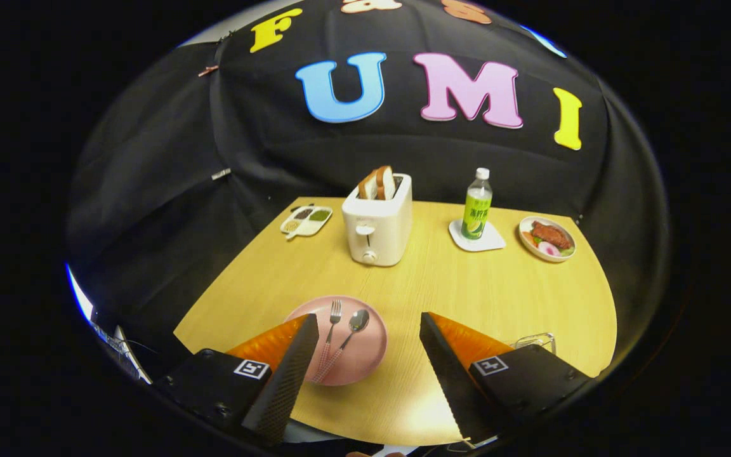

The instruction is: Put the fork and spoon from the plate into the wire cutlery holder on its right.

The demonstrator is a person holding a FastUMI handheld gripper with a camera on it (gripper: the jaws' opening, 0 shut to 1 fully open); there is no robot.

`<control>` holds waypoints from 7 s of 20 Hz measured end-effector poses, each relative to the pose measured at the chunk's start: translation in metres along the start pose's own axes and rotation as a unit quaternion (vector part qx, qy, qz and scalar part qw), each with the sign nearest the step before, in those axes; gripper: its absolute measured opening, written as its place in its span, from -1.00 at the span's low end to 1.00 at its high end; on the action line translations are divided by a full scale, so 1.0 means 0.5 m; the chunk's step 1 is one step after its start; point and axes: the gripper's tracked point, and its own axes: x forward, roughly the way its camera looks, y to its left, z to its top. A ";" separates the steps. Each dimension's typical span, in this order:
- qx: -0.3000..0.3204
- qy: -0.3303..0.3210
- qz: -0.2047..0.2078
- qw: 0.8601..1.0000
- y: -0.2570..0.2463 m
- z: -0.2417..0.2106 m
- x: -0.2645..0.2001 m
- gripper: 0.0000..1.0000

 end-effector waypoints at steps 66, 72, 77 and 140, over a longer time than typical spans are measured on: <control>-0.081 0.431 0.027 0.898 -0.462 -0.213 -0.255 -0.80; -0.124 0.500 0.046 0.856 -0.503 -0.229 -0.243 -0.80; -0.141 0.538 0.052 0.830 -0.516 -0.239 -0.208 -0.80; 0.020 0.074 0.036 0.996 0.004 -0.029 -0.016 0.99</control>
